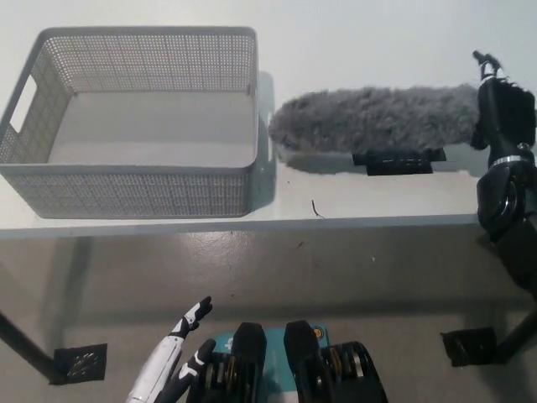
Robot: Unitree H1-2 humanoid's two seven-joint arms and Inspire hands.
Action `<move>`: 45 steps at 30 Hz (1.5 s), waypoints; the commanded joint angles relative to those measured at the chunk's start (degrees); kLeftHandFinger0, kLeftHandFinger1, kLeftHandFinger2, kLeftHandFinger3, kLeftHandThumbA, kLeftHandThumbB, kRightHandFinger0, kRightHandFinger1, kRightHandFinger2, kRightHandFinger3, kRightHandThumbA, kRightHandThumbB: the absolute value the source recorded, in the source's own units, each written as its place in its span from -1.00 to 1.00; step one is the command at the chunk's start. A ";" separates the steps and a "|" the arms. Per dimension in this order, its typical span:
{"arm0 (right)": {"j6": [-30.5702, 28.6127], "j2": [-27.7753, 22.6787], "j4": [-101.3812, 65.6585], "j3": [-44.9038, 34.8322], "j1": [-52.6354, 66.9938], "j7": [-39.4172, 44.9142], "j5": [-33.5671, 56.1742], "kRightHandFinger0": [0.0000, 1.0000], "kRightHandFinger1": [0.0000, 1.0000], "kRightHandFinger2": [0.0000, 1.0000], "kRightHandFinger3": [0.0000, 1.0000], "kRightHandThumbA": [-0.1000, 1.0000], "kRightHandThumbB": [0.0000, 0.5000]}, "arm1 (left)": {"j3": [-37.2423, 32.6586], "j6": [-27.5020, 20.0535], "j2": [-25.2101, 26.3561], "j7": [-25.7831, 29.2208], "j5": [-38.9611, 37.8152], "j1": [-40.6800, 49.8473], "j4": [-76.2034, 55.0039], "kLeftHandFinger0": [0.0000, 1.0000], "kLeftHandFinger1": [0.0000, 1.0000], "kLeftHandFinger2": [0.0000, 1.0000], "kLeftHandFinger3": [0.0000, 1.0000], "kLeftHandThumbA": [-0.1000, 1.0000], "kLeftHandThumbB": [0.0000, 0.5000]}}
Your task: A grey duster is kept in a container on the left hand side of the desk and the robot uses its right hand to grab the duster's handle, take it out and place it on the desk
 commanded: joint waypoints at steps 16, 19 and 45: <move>15.93 -10.09 -18.08 -6.25 -10.47 58.17 23.25 1.00 1.00 1.00 1.00 0.26 1.00 | 0.23 -0.21 1.41 0.29 1.67 -1.00 -2.19 1.00 1.00 1.00 1.00 1.00 -0.84; 19.87 -14.36 -25.17 -8.01 -11.61 66.91 30.14 1.00 1.00 1.00 1.00 0.18 1.00 | 0.43 -0.09 1.52 0.26 1.42 -1.03 -2.32 1.00 1.00 1.00 1.00 1.00 -0.83; 26.79 -18.62 -55.43 -46.90 -22.42 33.64 91.58 1.00 1.00 1.00 1.00 1.00 1.00 | 0.63 -0.52 1.67 0.36 0.66 -0.06 -1.66 1.00 1.00 1.00 1.00 1.00 -0.82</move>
